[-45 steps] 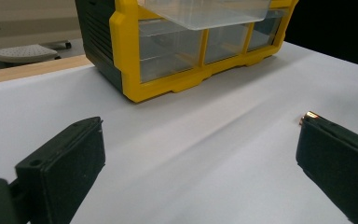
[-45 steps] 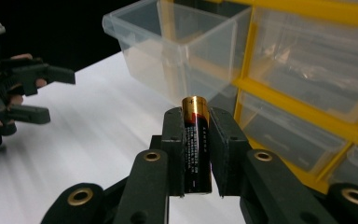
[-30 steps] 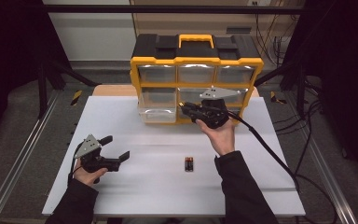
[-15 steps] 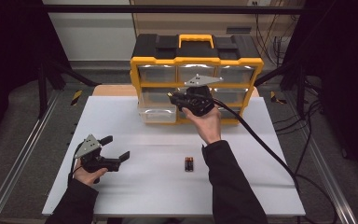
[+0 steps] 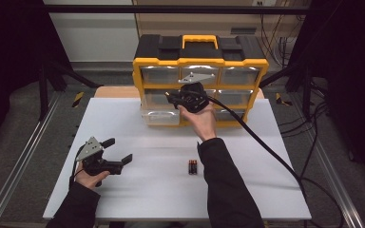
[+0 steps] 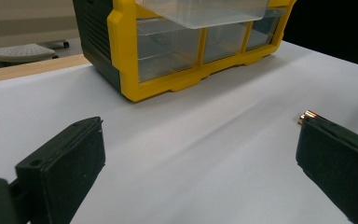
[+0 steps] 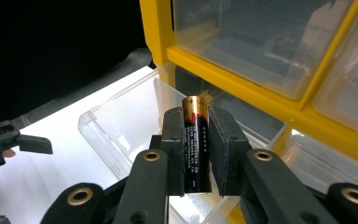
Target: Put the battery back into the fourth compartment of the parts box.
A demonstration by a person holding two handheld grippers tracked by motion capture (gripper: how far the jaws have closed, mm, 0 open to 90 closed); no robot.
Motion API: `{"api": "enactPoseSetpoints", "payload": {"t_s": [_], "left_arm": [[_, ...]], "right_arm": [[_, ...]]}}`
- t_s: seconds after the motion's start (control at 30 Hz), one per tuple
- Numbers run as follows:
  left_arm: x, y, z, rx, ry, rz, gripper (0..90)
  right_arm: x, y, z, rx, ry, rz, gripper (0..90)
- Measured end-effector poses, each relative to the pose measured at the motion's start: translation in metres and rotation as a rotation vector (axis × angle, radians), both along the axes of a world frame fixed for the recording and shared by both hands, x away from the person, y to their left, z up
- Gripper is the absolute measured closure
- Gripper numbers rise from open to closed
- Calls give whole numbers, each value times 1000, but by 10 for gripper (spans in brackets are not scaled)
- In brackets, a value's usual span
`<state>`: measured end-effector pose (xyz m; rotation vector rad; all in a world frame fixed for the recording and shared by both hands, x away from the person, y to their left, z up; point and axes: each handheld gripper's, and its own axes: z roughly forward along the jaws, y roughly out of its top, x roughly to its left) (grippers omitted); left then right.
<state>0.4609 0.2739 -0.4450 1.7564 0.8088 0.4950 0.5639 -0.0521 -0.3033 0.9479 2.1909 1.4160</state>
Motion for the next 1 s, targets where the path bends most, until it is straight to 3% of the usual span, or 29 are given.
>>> {"api": "enactPoseSetpoints", "payload": {"t_s": [0.47,0.7,0.93,1.0], "left_arm": [[0,-1,0,5,1,-3,9],[0,-1,0,5,2,-4,9],[0,-1,0,5,1,-5,8],[0,-1,0,5,2,-4,8]], "right_arm": [[12,11,-21,-66,53,0,767],[14,13,-24,-62,72,-1,753],[7,7,-11,11,6,-17,599],[3,2,-5,47,-18,-16,492]]}}
